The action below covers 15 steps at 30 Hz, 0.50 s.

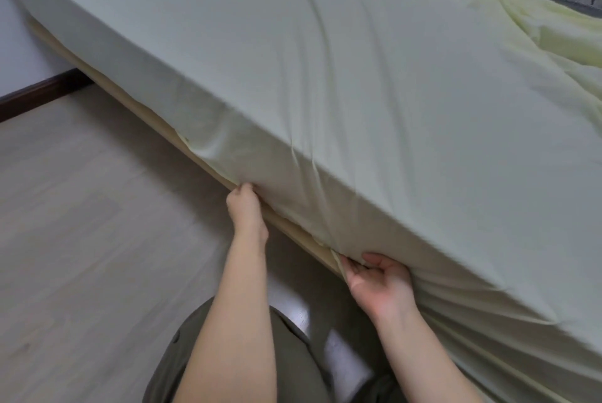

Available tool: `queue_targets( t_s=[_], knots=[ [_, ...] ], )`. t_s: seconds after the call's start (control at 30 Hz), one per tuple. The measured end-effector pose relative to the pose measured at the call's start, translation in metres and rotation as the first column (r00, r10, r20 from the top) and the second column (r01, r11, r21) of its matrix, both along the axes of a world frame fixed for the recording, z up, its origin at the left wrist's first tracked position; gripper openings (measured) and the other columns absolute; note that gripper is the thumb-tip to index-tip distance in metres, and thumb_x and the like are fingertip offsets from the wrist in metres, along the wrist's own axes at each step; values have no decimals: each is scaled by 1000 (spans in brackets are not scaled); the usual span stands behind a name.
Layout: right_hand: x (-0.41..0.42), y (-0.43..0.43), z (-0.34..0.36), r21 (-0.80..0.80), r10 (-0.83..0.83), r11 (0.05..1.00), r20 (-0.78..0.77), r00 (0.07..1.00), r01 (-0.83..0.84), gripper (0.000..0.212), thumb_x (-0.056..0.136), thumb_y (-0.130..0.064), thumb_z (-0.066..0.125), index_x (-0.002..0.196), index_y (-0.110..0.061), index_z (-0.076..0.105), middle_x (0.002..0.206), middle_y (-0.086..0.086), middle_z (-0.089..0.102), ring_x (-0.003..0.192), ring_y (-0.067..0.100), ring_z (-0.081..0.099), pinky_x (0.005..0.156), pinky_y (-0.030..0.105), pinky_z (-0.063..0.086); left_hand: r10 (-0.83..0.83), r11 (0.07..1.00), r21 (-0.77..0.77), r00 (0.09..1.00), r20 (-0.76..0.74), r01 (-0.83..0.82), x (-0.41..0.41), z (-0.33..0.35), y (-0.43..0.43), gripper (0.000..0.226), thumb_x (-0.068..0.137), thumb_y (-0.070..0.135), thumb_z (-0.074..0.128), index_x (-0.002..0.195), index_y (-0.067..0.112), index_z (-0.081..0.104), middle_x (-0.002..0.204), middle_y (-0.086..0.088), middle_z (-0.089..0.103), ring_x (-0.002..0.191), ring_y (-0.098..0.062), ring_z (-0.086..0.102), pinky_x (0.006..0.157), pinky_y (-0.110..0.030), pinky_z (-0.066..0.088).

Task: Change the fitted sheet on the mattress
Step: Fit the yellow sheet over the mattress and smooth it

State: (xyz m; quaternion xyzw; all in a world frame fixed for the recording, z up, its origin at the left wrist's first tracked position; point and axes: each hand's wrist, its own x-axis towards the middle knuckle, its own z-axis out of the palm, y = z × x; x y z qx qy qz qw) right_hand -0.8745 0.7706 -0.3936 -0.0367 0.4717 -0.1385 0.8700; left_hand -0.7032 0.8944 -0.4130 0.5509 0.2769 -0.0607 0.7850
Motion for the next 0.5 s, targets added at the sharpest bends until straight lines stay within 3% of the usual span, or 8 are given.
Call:
queue_targets(
  t_s=[0.03,0.2,0.37,0.5],
  knots=[
    [0,0,-1,1,-4,1000,7,1000,4,62,64,12,34,123,-3,48,141,23,48,130,39,44,110,51,35,25,989,-147,1000,-4,-26,5,-2,-1,17,93,4,47,88,9,63,92,-5,65,100,-22,58,88,-30,45],
    [-3,2,-5,-24,-11,1000,11,1000,11,49,63,12,35,107,3,54,138,24,50,130,38,45,112,50,34,4,970,-242,1000,31,3,4,-9,-15,30,102,17,38,123,9,58,121,-4,62,111,-18,57,104,-29,41],
    [-4,7,-11,-81,24,996,-7,1000,-25,29,62,6,37,87,1,51,133,23,49,135,40,39,115,47,30,23,901,-434,1000,14,-14,11,-13,-19,39,106,29,30,134,11,50,136,-6,55,125,-21,52,110,-35,38],
    [-6,8,-11,-113,65,992,10,998,-63,26,63,4,38,86,-3,50,131,22,51,128,38,46,112,46,32,18,790,-611,999,-40,-39,15,-22,-8,47,107,30,19,144,8,38,150,-10,41,136,-22,41,106,-33,36]
  ],
)
